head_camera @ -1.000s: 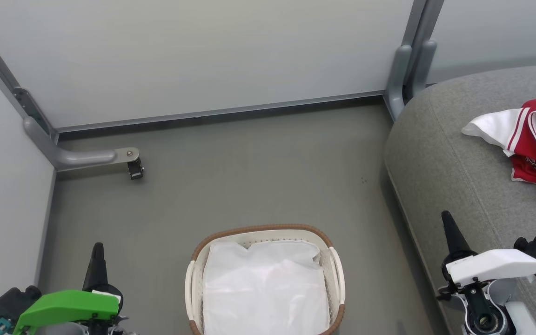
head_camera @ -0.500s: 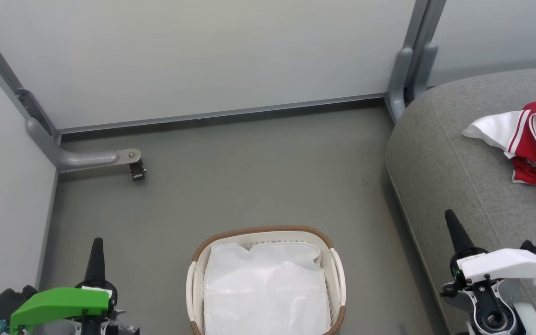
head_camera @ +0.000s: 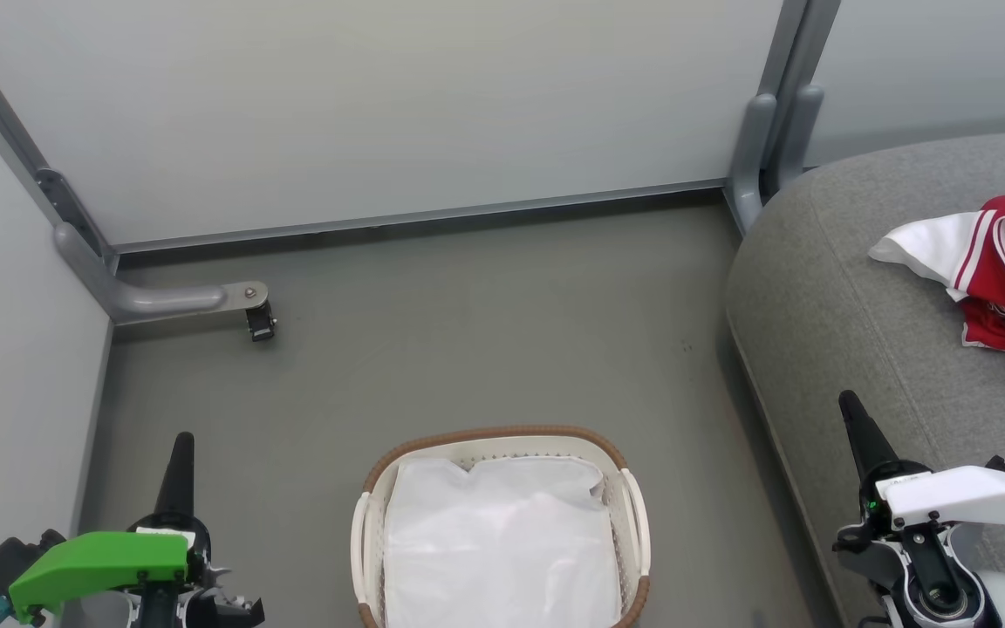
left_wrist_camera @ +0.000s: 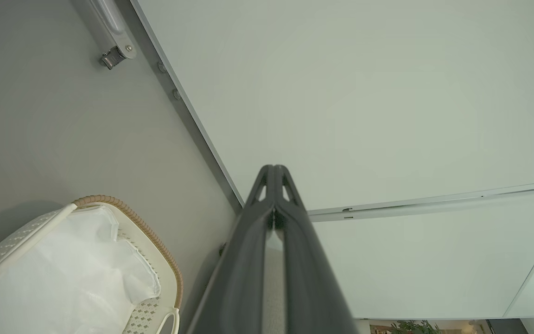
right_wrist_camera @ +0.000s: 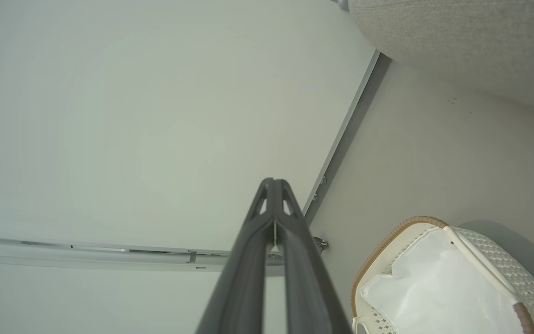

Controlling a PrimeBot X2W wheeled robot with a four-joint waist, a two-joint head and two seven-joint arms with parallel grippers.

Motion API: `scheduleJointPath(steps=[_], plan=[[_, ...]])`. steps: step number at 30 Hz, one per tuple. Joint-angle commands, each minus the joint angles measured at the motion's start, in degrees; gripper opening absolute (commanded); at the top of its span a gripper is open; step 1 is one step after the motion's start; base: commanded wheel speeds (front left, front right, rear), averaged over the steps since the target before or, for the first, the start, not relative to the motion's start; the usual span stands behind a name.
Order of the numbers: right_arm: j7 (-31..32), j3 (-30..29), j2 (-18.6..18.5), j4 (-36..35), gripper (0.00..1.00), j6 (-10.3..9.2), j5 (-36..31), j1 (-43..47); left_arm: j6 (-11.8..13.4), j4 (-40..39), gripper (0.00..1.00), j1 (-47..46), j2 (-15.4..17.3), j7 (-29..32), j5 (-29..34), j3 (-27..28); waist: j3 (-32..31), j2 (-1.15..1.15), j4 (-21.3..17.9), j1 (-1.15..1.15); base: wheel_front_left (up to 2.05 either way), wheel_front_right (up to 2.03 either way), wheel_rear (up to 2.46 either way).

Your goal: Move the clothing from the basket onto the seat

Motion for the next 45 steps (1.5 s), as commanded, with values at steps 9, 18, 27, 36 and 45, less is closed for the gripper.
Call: scheduleJointPath(steps=[9, 18, 27, 36, 45], plan=[[1.21, -0.81, -0.36, -0.89, 0.00, -0.02, 4.97, 0.77, -0.54, -0.66, 0.00, -1.69, 0.45, 1.22, -4.98, 0.57, -0.24, 0.00, 0.16, 0.00, 0.00, 0.00, 0.00], [2.29, -1.36, -0.38, -1.31, 0.00, -0.02, 8.89, 0.97, -0.72, -0.96, 0.00, -1.92, 0.47, 2.25, -8.97, 0.80, -0.48, 0.00, 0.31, 0.00, 0.00, 0.00, 0.00], [3.19, -1.82, -0.40, -1.67, 0.00, -0.03, 12.61, 1.16, -0.98, -1.16, 0.00, -2.31, 0.50, 3.16, -12.72, 0.99, -0.71, 0.00, 0.46, 0.00, 0.00, 0.00, 0.00], [3.75, -2.10, -0.42, -1.88, 0.00, -0.03, 14.69, 1.34, -1.04, -1.22, 0.00, -2.32, 0.51, 3.80, -14.82, 1.06, -0.88, 0.00, 0.57, 0.00, 0.00, 0.00, 0.00], [3.75, -2.09, -0.42, -1.87, 0.00, -0.03, 14.70, 1.34, -1.03, -1.21, 0.00, -2.31, 0.51, 3.80, -14.82, 1.06, -0.88, 0.00, 0.57, 0.00, 0.00, 0.00, 0.00]])
